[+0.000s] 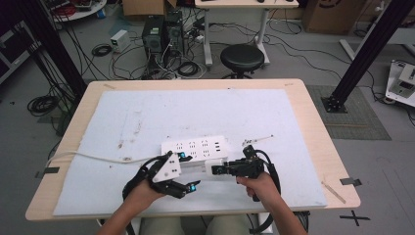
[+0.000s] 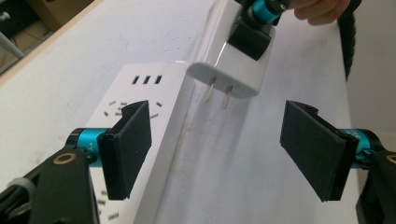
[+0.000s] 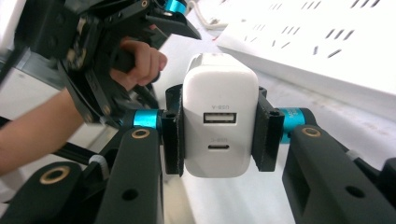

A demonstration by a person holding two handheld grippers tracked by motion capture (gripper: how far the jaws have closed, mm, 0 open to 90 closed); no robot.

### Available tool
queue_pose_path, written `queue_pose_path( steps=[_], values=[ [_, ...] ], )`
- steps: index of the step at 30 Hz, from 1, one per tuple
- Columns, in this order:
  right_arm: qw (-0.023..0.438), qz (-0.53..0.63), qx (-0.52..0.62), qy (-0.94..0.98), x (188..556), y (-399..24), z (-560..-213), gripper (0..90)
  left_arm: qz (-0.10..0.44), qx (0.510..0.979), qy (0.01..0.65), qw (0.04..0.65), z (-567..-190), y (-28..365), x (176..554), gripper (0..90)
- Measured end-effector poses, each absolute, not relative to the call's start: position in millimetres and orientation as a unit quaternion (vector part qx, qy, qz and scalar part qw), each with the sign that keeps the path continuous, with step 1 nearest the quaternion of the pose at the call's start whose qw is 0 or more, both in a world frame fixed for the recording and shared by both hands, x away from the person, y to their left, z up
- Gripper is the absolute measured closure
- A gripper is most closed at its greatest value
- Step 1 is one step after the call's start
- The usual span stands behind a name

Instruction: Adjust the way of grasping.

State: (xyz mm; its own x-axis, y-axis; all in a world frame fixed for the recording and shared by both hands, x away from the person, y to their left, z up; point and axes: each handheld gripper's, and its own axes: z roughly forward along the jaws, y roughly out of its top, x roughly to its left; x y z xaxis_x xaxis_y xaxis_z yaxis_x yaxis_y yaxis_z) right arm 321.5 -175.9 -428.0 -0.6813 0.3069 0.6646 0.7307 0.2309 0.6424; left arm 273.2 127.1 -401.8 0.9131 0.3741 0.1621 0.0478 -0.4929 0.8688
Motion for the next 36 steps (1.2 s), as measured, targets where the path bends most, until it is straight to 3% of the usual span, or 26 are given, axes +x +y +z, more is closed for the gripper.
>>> queue_pose_path(
  steps=[5,11,23,36],
  values=[
    [0.167,-0.507,-0.334,-0.777,319,-180,-424,63.5,0.138,0.81,0.195,0.536,-402,156,282,24.9],
    [0.14,-0.486,-0.331,-0.797,318,-188,-415,63.5,0.141,0.776,0.245,0.564,-401,183,288,23.8],
    [0.069,-0.455,-0.339,-0.82,315,-213,-405,63.4,0.156,0.742,0.289,0.585,-398,212,286,23.7],
    [0.065,-0.466,-0.352,-0.809,314,-230,-403,63.5,0.171,0.74,0.3,0.577,-394,231,286,23.7]
  ],
)
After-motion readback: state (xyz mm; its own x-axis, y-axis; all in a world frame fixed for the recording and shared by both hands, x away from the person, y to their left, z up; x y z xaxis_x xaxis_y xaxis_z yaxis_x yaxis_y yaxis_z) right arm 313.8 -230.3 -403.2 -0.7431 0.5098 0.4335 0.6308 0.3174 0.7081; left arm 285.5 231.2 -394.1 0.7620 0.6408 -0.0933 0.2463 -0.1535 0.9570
